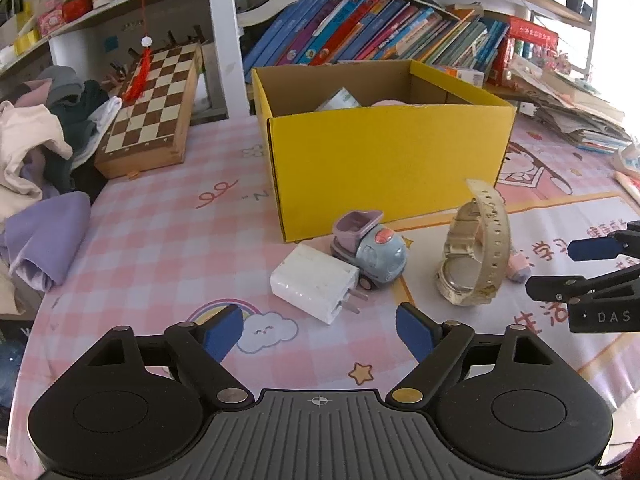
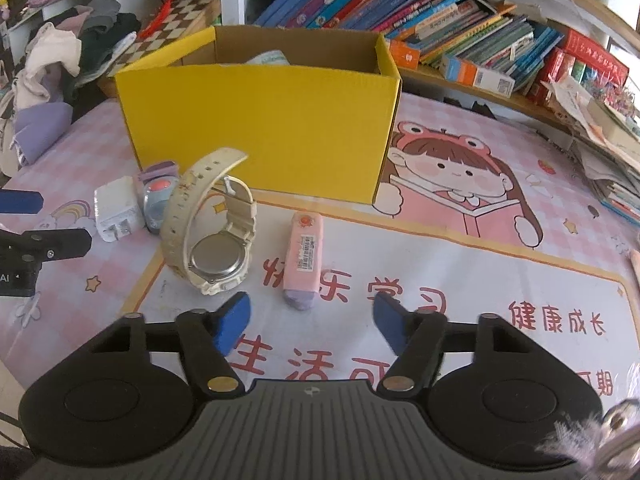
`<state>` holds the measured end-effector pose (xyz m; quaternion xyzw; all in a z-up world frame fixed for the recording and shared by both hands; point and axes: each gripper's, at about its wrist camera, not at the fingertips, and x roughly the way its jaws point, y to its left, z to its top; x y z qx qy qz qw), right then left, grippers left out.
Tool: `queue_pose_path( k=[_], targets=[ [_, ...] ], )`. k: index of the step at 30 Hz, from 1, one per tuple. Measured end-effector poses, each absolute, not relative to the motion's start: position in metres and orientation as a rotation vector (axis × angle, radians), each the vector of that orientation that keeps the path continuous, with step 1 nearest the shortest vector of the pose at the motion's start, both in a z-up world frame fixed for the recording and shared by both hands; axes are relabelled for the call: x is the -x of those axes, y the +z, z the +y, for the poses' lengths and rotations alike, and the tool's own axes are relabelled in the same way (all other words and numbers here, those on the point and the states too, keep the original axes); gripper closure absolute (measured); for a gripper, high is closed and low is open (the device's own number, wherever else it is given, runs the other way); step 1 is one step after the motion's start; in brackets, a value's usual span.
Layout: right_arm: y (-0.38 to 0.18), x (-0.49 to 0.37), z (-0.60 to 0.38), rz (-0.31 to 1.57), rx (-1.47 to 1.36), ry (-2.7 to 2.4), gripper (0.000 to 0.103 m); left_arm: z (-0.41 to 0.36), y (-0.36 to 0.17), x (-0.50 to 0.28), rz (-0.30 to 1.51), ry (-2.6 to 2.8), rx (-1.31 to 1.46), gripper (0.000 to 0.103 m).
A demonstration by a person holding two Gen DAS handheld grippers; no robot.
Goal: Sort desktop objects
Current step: 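Grasp the white charger with the left tool while the right tool grasps the pink stick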
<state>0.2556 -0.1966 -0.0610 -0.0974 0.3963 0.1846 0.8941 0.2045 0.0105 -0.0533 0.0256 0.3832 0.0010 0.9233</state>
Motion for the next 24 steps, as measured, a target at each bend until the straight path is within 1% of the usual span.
queue_pose_path(
  k=[3, 8, 24],
  targets=[
    [-0.064, -0.263, -0.196, 0.836, 0.196, 0.388, 0.045, 0.009, -0.057, -0.210, 0.797, 0.011, -0.061, 0.021],
    [-0.068, -0.273, -0.194, 0.843, 0.203, 0.407, 0.045, 0.008, -0.061, -0.219, 0.810, 0.026, -0.056, 0.023],
    [-0.078, -0.305, -0.192, 0.867, 0.230, 0.459, 0.049, 0.012, -0.073, -0.245, 0.838, 0.083, -0.037, 0.024]
  ],
)
